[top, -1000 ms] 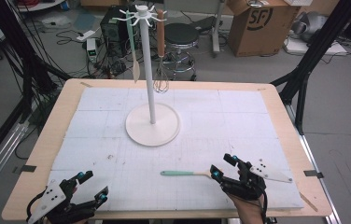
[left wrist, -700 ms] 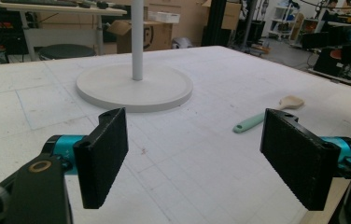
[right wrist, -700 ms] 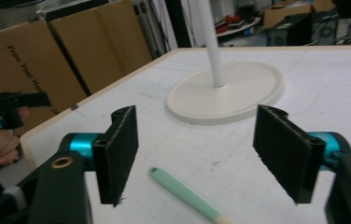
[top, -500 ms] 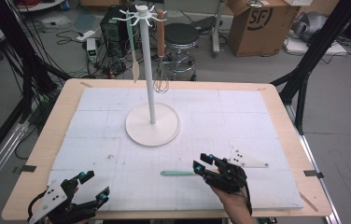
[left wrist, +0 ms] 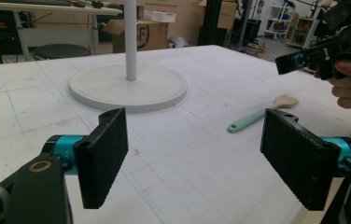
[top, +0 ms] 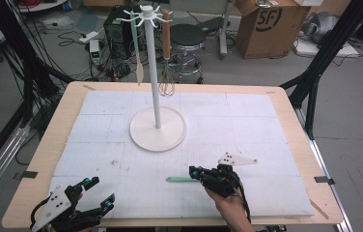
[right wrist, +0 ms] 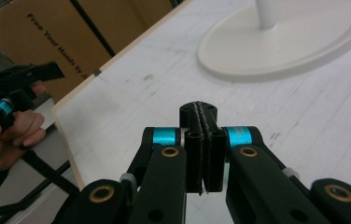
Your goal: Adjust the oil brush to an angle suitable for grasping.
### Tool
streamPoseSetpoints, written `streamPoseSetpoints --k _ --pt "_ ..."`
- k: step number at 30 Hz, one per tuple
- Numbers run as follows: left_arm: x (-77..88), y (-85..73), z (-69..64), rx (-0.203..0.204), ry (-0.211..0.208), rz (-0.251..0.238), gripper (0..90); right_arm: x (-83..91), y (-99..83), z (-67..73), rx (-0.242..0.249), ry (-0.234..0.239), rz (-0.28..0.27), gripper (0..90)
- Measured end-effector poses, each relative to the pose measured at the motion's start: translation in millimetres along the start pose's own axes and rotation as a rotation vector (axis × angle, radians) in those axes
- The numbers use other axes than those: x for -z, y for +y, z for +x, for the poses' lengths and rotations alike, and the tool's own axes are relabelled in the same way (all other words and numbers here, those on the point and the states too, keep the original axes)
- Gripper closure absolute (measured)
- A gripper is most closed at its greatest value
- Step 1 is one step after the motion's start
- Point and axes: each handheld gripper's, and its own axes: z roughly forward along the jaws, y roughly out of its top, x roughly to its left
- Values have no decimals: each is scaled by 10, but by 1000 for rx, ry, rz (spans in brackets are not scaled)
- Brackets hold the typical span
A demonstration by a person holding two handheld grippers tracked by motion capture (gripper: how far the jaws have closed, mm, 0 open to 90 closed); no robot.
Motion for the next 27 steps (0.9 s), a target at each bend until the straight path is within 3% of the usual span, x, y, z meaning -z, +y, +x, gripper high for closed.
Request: streamPoseSetpoints --k 2,8,14,18,22,27 --pt "2 0 -1 2 2 -2 239 -58 -17 -11 -29 17 26 895" --pt "5 3 -5 -4 -2 0 239 -221 -124 -12 -48 50 101 896" --pt "6 6 -25 -8 -3 1 239 -310 -217 -26 -74 75 141 896" --pt "6 7 -26 -8 -3 0 239 -366 -257 -42 -104 52 202 896" --pt "5 7 -24 -9 -3 -1 239 -438 -277 -84 -139 62 288 896" --pt "19 6 -27 -5 0 -4 240 -515 -263 -99 -150 28 342 897"
